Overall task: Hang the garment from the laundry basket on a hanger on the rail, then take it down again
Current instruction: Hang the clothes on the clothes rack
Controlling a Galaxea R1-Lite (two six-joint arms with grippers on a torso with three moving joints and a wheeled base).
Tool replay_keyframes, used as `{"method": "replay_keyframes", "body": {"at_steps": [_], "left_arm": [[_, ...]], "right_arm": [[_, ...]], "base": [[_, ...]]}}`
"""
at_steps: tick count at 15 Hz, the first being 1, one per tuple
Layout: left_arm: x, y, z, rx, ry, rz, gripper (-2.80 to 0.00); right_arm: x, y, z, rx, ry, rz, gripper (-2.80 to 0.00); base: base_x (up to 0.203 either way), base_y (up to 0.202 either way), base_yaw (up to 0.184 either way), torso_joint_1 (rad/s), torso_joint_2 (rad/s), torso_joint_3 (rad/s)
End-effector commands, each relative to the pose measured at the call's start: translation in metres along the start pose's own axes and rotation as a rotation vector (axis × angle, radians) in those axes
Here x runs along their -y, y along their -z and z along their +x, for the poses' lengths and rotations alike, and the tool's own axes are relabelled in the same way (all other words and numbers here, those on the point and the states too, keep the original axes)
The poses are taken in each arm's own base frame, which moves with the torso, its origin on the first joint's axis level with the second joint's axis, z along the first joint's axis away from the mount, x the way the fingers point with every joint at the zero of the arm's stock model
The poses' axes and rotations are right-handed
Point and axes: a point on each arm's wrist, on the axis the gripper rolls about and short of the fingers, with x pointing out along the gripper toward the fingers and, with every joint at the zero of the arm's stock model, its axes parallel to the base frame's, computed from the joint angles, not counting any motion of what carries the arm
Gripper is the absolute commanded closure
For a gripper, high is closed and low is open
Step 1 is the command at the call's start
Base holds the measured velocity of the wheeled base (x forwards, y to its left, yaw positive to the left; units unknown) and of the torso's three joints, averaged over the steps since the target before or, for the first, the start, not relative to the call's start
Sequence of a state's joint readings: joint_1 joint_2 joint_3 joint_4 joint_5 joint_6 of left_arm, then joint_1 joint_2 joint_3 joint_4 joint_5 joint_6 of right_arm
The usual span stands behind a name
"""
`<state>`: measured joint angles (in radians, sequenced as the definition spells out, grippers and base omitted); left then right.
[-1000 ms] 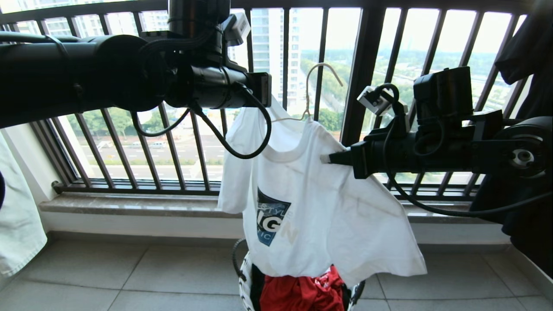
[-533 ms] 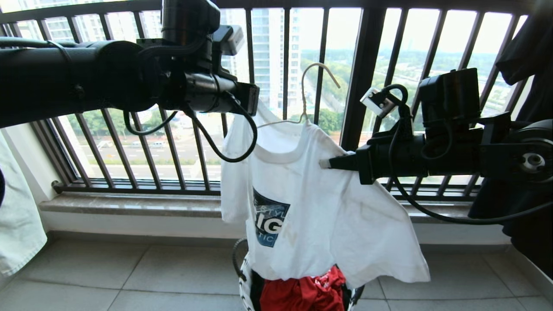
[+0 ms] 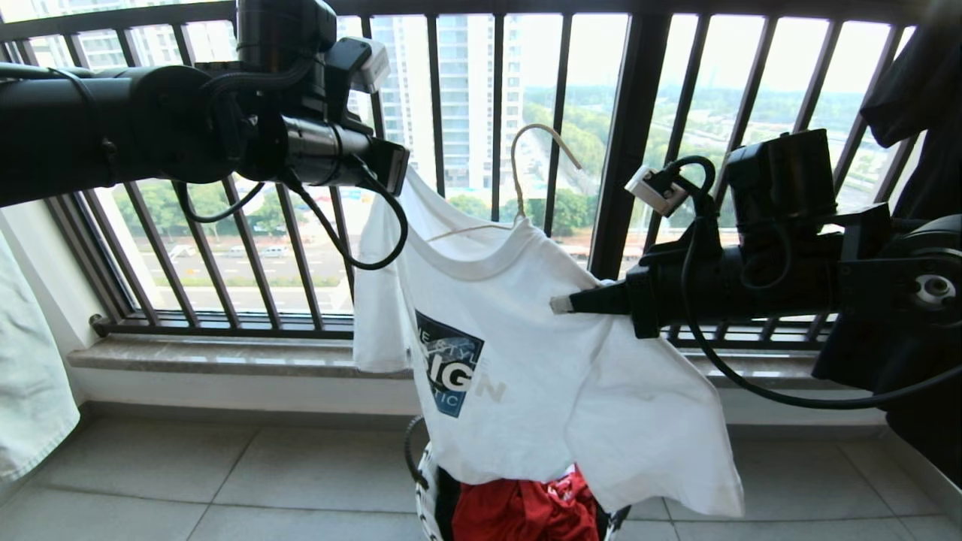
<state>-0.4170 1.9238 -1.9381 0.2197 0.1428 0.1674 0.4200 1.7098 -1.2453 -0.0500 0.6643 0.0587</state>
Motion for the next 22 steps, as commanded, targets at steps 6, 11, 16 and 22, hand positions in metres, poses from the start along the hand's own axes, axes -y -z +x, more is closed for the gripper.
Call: {"method": "replay_keyframes", "body": {"at_steps": [6,11,16,22], "left_arm": [[0.021,-0.006,-0.001,0.045,0.061,0.000,0.00],[0.029,-0.008,0.004,0.075,0.074,0.001,0.00],[0.028,-0.011,0.003,0.103,0.070,-0.007,0.00],[0.048,-0.016,-0.040,0.084,0.168,-0.066,0.00]], "right_arm": [[0.002,-0.015,0.011,0.117,-0.055,0.137,0.00],[-0.003,-0.013,0.014,0.096,-0.089,0.158,0.00],[-0.021,-0.005,0.025,0.050,-0.148,0.159,0.00],[-0.013,-0.022,0.011,0.110,-0.124,0.220,0.00]], "base": [[0.000,0.000,0.000,0.000,0.00,0.000],[0.000,0.000,0.000,0.000,0.00,0.000],[0.000,0.000,0.000,0.000,0.00,0.000],[0.000,0.000,0.000,0.000,0.00,0.000]]}}
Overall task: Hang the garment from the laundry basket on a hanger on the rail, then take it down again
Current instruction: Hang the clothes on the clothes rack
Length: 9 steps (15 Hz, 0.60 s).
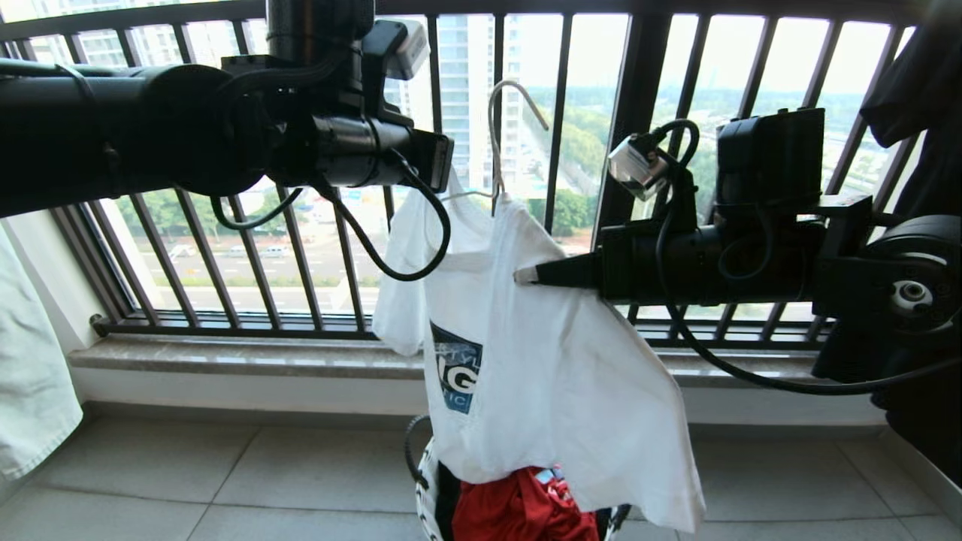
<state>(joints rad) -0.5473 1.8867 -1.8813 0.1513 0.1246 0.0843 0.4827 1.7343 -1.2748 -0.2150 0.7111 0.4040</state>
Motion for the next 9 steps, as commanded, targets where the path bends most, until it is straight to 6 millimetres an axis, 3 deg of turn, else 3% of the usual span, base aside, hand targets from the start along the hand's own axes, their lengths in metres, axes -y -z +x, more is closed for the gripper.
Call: {"method": "replay_keyframes", "body": {"at_steps": [1,9], "left_arm": [[0.012,-0.008,-0.029,0.016,0.068,-0.010,0.00],[0.030,-0.019,-0.074,-0.002,0.236,-0.012,0.00]], "right_arm": [[0.001,-0.008,-0.006,0.021,-0.004,0.016,0.00],[-0.004,-0.012,-0.011,0.018,-0.051,0.057,0.00]], "base": [[0.000,0.000,0.000,0.000,0.00,0.000],[0.000,0.000,0.000,0.000,0.00,0.000]]}}
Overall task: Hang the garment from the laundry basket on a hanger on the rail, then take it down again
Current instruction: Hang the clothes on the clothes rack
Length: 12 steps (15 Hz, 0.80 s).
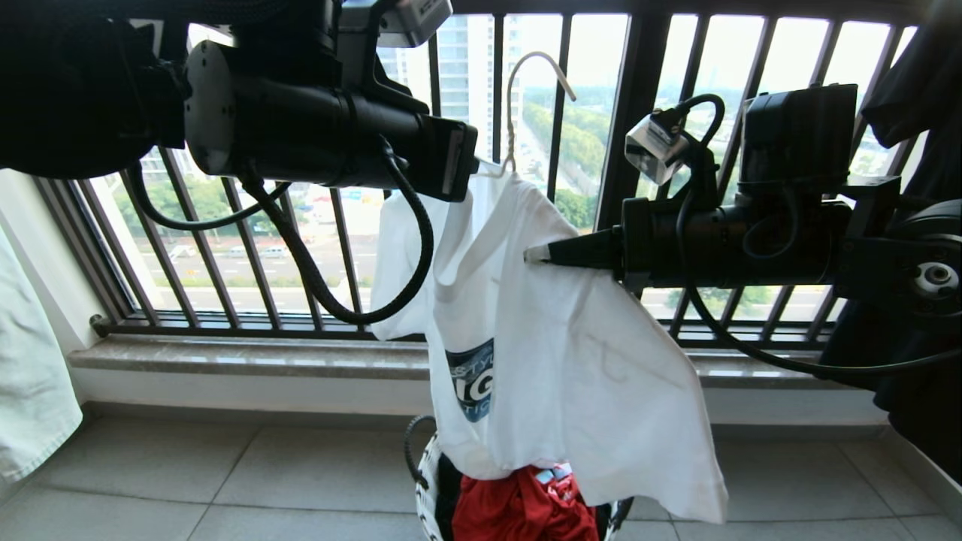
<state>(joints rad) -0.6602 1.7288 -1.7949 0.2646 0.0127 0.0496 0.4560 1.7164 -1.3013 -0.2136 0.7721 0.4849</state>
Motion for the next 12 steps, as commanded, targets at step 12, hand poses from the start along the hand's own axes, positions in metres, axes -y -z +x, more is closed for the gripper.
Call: {"method": "replay_keyframes", "body": {"at_steps": [12], "left_arm": [[0.044,0.002,-0.023,0.002,0.146,0.034,0.00]], "right_arm": [[0.004,-0.001,0.002,-0.002,-0.002,0.026,0.00]], "base": [[0.000,0.000,0.000,0.000,0.00,0.000]]}}
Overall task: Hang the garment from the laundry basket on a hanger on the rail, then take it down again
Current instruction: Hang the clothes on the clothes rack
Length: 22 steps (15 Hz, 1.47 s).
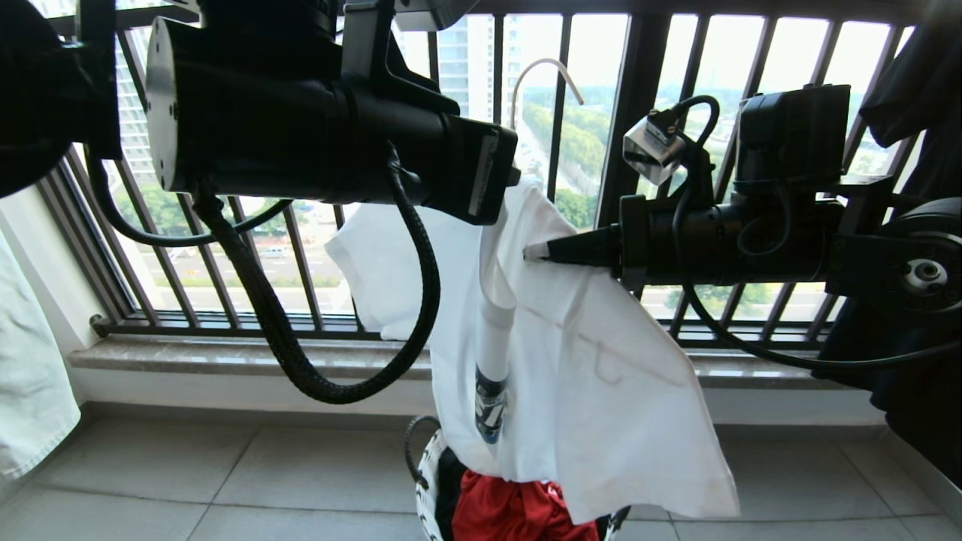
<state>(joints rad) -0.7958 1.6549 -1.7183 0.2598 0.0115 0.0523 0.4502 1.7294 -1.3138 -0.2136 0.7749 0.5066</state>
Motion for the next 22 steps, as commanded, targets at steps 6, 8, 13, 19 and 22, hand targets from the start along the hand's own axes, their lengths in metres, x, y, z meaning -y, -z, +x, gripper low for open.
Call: {"method": "replay_keyframes", "body": {"at_steps": [6,8,13,19,22], "left_arm": [[0.006,0.000,0.004,-0.001,0.008,0.005,0.00],[0.006,-0.001,0.002,0.002,0.008,0.007,-2.80],[0.005,0.003,-0.001,-0.046,-0.017,0.012,-2.80],[0.002,0.009,-0.014,-0.204,-0.158,0.028,-2.80],[-0.003,0.000,-0.039,-0.172,-0.195,0.025,-2.80]], "right_arm": [[-0.003,0.000,-0.002,0.001,-0.007,-0.002,0.00],[-0.003,0.000,-0.002,0.001,-0.008,-0.003,0.00],[-0.003,0.000,-0.002,0.003,-0.007,-0.003,0.00],[-0.008,-0.002,-0.006,0.010,-0.012,-0.011,0.00],[-0.010,-0.002,-0.008,0.013,-0.011,-0.013,0.00]], "base": [[0.000,0.000,0.000,0.000,0.00,0.000],[0.000,0.000,0.000,0.000,0.00,0.000],[0.000,0.000,0.000,0.000,0.00,0.000],[0.000,0.000,0.000,0.000,0.00,0.000],[0.000,0.000,0.000,0.000,0.00,0.000]]}}
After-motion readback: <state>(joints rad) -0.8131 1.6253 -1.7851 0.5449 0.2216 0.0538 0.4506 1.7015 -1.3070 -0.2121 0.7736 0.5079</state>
